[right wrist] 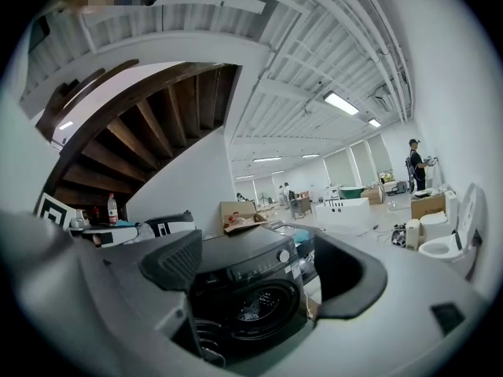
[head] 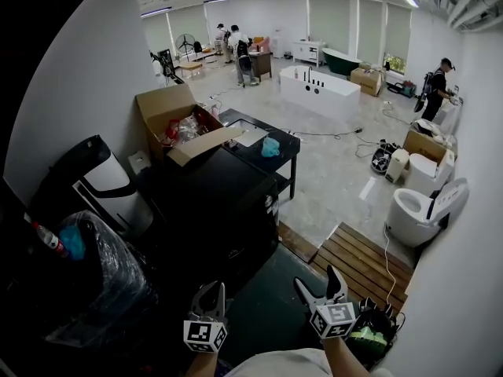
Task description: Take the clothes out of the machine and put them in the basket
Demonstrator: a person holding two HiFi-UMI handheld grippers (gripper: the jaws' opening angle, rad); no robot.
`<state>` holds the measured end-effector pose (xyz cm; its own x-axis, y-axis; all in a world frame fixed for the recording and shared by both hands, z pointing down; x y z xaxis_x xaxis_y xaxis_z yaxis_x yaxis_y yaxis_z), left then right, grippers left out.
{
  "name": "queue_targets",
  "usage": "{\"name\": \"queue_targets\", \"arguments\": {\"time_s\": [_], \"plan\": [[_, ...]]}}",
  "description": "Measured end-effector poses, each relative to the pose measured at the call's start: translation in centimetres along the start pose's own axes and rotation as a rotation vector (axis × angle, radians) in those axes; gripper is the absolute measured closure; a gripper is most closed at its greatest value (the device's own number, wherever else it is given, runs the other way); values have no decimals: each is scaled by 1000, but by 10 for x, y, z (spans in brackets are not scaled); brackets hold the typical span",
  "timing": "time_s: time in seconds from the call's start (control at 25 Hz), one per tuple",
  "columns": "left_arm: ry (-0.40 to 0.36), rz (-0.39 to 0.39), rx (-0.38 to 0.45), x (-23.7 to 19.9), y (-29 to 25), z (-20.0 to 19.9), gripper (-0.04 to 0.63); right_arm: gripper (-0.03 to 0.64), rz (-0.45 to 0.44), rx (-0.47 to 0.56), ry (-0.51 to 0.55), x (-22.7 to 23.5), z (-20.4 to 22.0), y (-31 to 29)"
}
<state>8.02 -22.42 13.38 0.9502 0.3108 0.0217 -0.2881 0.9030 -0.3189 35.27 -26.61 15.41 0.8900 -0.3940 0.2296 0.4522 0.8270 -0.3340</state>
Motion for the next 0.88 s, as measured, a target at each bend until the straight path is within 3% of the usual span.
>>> {"name": "queue_targets", "arguments": {"time_s": [0.4, 0.88], "plan": [[56, -158, 0, 45, -61, -33, 574, 183, -170, -35, 71, 81, -53, -50], [133, -365, 1, 94, -85, -42, 575, 179, -390, -78, 160, 126, -86, -86]]}}
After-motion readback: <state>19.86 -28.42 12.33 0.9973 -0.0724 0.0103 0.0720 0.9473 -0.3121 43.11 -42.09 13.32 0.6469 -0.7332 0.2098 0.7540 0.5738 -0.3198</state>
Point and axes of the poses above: the fingertips, and each gripper's own axes: y backward along the fingers, x to its right, z out of its underside, the point moved 3 cm from there along y, backward along the fingers, and after that the axes turned 14 degrees about -x, right-handed, at the moved point
